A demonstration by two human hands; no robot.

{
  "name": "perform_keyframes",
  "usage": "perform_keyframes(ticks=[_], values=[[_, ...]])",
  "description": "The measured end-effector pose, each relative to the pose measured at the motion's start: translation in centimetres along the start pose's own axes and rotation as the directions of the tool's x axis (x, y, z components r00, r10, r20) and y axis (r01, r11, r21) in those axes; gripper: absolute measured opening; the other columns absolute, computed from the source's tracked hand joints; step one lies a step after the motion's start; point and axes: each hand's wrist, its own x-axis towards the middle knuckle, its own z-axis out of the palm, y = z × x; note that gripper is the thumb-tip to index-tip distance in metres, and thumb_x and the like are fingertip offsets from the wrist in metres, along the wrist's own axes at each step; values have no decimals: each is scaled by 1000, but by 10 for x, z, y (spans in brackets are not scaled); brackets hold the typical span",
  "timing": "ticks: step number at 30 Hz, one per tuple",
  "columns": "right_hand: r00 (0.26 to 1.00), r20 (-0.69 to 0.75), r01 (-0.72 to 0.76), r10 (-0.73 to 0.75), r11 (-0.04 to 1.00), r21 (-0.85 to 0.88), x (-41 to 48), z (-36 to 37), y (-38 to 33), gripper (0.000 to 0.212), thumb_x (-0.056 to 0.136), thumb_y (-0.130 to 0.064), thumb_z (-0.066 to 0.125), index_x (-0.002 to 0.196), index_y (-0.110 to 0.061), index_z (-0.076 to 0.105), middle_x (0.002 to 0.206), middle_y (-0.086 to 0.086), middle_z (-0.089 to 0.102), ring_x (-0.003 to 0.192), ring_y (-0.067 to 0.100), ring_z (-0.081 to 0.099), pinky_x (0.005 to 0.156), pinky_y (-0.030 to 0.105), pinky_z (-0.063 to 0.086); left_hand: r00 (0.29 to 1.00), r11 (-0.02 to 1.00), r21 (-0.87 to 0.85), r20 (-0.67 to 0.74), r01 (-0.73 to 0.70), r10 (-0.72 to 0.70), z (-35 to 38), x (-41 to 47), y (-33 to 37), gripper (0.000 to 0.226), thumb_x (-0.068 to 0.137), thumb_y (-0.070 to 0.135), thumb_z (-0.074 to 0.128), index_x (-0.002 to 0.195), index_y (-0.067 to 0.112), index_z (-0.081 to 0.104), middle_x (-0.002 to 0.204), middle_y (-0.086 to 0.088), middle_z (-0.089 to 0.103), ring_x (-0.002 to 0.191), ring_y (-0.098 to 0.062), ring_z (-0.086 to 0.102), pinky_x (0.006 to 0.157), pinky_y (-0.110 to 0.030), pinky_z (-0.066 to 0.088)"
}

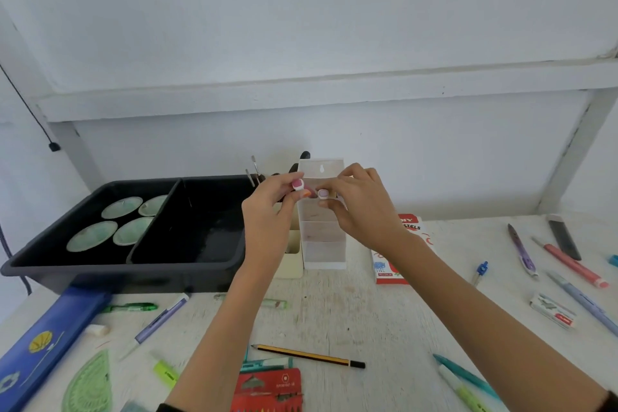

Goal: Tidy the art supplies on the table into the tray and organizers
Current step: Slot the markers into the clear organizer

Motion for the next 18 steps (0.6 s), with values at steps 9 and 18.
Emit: perform_keyframes(ticks=[9,18], values=[[980,82,-186,182,982,40,7,21,-6,20,79,-3,66,95,-16,69,129,12,44,113,33,38,63,36,54,996,997,80,86,-16,9,3,8,-14,21,83,-1,65,98,13,70,86,11,67,87,-3,65,71,-7,44],[960,210,-187,183,982,-5,8,19,5,45,80,3,56,121,-12,44,104,0,54,117,25,33,50,27,44,975,984,177,215,21,-59,15,13,-25,19,86,-4,58,91,13,65,91,8,67,92,-4,64,81,-7,45]])
